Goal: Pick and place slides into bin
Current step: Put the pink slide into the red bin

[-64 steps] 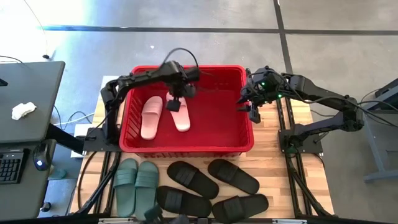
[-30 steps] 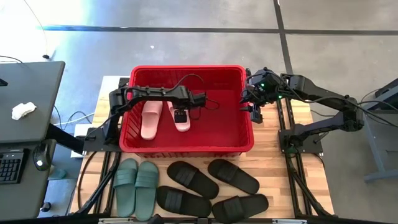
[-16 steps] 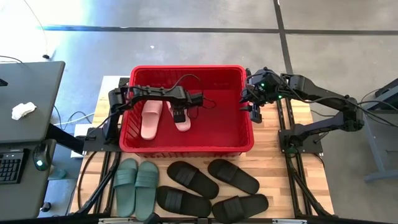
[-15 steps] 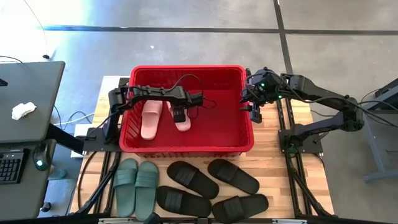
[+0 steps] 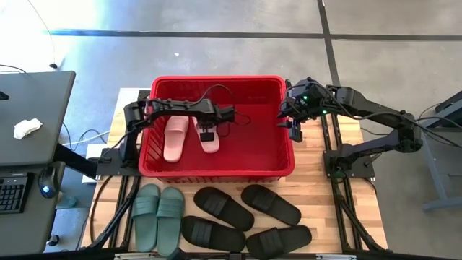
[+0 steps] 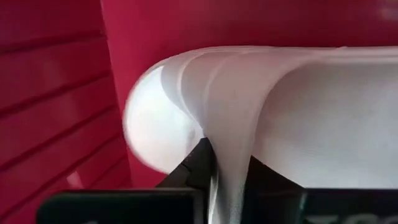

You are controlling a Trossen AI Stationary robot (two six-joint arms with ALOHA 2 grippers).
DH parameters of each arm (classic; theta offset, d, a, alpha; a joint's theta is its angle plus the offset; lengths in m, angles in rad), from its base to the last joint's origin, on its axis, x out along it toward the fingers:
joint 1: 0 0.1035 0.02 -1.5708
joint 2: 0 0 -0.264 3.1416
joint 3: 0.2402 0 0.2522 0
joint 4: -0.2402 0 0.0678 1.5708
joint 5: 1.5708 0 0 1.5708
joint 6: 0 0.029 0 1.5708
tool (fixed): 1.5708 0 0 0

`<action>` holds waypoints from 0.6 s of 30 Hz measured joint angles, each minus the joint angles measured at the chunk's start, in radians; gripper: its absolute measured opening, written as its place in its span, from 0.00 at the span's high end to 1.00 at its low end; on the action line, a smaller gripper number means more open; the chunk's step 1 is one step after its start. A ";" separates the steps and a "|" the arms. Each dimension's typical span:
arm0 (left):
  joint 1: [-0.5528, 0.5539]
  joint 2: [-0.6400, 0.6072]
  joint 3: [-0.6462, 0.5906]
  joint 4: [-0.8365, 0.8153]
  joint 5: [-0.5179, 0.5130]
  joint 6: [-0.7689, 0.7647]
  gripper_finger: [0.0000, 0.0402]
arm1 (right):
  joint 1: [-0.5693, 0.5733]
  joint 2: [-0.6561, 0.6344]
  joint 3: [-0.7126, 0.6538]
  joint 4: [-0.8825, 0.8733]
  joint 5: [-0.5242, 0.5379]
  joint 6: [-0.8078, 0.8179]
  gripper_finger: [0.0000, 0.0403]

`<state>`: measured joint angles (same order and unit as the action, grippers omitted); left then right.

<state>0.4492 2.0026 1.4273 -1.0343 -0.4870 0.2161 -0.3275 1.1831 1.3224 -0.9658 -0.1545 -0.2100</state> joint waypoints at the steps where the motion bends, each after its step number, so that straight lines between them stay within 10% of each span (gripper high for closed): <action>1: -0.004 -0.012 0.000 -0.013 0.002 0.001 0.95 | 0.000 0.000 0.000 0.000 0.005 0.000 0.66; 18: -0.088 -0.102 -0.027 -0.064 -0.104 0.191 0.99 | 0.000 0.000 0.000 0.003 0.045 0.018 0.66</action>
<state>0.3607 1.9011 1.4000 -1.0985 -0.5914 0.4074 -0.3279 1.1831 1.3224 -0.9630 -0.1093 -0.1916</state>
